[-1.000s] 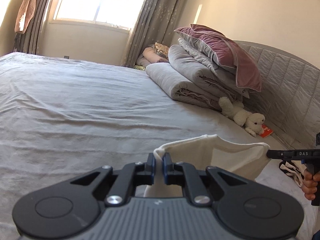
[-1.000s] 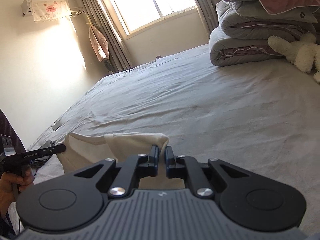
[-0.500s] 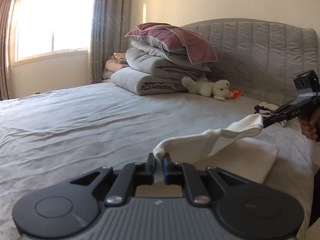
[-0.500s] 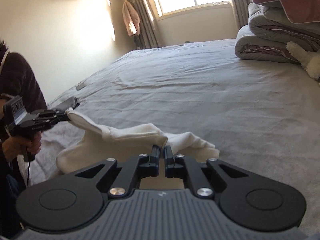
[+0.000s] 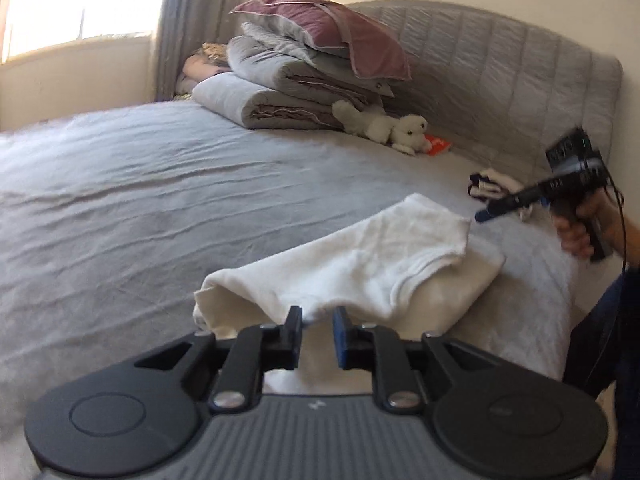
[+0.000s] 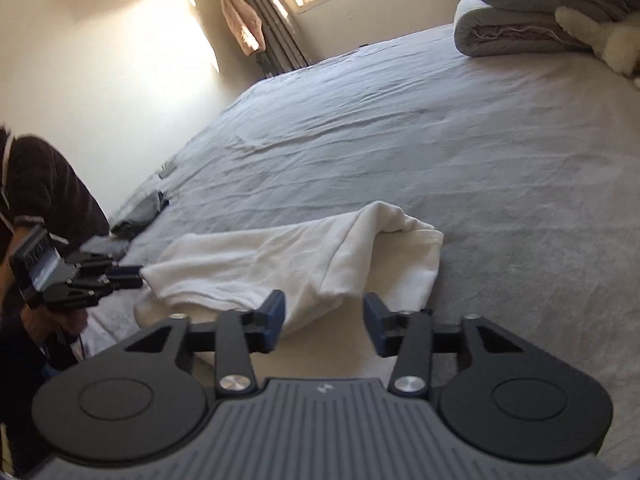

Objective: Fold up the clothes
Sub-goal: 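Lift the sweatshirt end with both grippers and fold it over the body, then open both grippers and release the folded end onto the sweatshirt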

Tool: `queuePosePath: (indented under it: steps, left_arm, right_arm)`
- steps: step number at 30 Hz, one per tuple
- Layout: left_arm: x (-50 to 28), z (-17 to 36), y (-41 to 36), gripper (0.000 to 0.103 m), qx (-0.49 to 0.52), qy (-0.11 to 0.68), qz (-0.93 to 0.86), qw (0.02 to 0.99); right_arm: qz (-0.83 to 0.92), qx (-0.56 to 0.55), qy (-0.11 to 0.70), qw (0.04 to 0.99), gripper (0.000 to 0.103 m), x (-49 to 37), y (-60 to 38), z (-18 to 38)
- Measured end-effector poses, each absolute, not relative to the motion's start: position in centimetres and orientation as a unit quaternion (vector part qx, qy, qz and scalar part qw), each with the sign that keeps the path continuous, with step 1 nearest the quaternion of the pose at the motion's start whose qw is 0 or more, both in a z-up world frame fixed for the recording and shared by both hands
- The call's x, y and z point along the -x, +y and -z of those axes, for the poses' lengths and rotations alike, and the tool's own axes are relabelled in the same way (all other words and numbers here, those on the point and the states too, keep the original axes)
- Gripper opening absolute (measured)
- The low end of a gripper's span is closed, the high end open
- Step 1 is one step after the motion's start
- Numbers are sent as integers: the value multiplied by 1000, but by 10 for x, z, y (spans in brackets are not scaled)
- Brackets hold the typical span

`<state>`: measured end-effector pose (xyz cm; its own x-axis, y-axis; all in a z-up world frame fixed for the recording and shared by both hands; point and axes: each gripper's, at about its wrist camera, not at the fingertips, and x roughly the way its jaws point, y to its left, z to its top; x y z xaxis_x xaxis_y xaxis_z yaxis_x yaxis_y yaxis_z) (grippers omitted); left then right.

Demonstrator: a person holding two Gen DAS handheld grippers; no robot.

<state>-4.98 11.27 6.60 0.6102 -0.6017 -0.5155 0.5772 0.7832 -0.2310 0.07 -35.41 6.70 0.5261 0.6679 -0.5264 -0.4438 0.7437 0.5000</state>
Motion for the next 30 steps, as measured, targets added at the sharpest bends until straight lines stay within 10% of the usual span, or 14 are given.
queuePosePath:
  steps: [2,12,18,30]
  left_arm:
    - [45,-64,114,38,76,311,316,893]
    - [19,-48,117,42,208,365,238,876]
    - [14,-35,99,13,219,380,214,873]
    - [24,-36,93,11,158,408,201,876]
  right_arm:
    - [-321,-199,366,851,66,-3,-359,-68]
    - [-255,-258,414,835,66,-20,-340,-48]
    - [-244,-253,419,837,15,-19,-331,-44]
    - [-292,-251,414,825,12,1,-345,-65]
